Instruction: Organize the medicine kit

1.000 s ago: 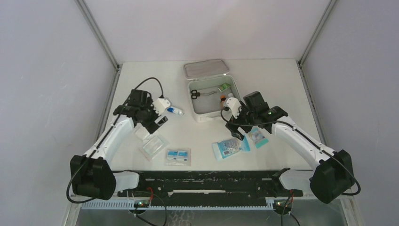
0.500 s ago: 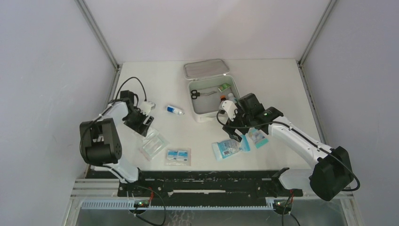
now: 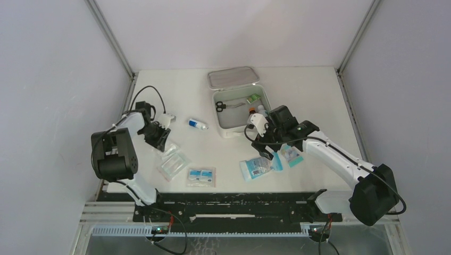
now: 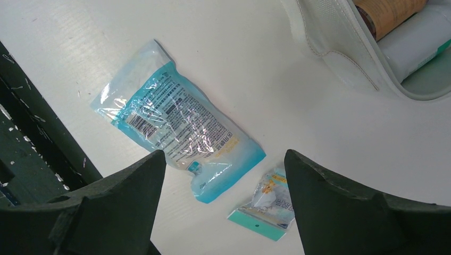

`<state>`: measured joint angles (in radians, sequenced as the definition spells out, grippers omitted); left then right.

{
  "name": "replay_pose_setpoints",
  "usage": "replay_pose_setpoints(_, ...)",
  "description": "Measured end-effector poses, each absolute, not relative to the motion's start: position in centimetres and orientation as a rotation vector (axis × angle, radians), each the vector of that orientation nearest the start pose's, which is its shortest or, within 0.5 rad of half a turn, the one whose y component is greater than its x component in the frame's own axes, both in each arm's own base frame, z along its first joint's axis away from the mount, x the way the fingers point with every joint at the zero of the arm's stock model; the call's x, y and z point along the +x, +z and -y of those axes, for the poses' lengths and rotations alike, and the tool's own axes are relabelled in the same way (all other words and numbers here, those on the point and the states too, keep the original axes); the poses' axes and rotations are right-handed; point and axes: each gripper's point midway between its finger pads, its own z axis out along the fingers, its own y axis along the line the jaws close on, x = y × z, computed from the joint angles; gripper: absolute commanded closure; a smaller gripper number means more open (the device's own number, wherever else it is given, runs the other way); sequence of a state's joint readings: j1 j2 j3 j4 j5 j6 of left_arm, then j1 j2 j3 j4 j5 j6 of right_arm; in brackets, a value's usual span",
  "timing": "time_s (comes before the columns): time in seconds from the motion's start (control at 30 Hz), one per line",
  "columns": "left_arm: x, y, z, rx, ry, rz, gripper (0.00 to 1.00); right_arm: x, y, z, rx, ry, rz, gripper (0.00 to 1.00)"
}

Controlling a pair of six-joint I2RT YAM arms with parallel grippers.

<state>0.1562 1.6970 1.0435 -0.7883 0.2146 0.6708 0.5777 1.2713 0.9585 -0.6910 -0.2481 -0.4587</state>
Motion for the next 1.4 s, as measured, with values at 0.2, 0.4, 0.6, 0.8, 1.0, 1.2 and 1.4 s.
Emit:
replay_pose_setpoints(0.2, 28.8, 3.2, -2.3, 0.749, -0.258, -2.766, 0.76, 23.6, 11.8, -18.3, -1.353, 0.359, -2.18, 0.19)
replay_pose_setpoints(0.4, 29.7, 5.7, -0.7, 0.734, -0.316, -2.644, 0.77, 25.3, 13.9, -20.2, -1.345, 0.405, -2.142, 0.18)
replay_pose_setpoints(0.6, 31.0, 10.7, 2.7, 0.772, -0.327, -2.437, 0.77, 28.1, 18.5, -24.8, -1.297, 0.573, -2.054, 0.17)
replay_pose_setpoints(0.8, 31.3, 15.7, 9.8, 0.865, -0.387, -2.207, 0.77, 29.3, 23.0, -29.3, -1.193, 0.812, -1.988, 0.1)
replay_pose_setpoints(1.0, 30.8, 18.4, 15.8, 0.894, -0.479, -2.085, 0.78, 30.1, 26.1, -32.1, -1.045, 0.989, -1.971, 0.07)
replay_pose_setpoints(1.2, 30.5, 21.0, 20.0, 0.901, -0.512, -1.985, 0.78, 31.3, 26.9, -33.6, -0.917, 1.087, -2.015, 0.12)
replay_pose_setpoints(1.4, 29.9, 23.0, 22.1, 0.899, -0.507, -1.906, 0.79, 31.4, 25.8, -34.1, -0.845, 1.156, -2.092, 0.39)
